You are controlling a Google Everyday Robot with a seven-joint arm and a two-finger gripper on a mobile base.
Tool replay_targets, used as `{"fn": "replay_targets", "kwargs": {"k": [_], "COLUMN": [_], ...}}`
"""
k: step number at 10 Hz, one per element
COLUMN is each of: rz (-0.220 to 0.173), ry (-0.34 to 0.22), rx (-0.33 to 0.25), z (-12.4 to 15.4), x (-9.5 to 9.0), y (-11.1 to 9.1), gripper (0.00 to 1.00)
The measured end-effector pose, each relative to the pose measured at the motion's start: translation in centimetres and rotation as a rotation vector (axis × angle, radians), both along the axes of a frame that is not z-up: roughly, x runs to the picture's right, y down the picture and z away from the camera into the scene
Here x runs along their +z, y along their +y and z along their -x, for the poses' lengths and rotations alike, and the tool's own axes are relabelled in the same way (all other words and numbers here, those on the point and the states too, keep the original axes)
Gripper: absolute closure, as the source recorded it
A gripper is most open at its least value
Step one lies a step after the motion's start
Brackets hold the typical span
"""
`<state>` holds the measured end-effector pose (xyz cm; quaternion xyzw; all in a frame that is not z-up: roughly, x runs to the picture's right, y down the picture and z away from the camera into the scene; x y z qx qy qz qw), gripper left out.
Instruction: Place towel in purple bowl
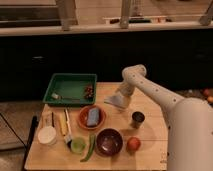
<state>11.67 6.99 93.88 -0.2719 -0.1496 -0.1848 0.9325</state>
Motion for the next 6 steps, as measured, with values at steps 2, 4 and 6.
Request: {"fn": "replay_targets", "kwargs": {"k": [2, 4, 6], "rz": [0.012, 0.036, 0.062], "ry": [-0.002, -0.002, 0.007], "rx": [-0.016, -0.027, -0.019], "z": [0.5, 1.0, 0.4], "x": [0.4, 1.5, 2.7], "y": [-0.2, 0.2, 1.1], "gripper": [0.20, 0.20, 0.22]}}
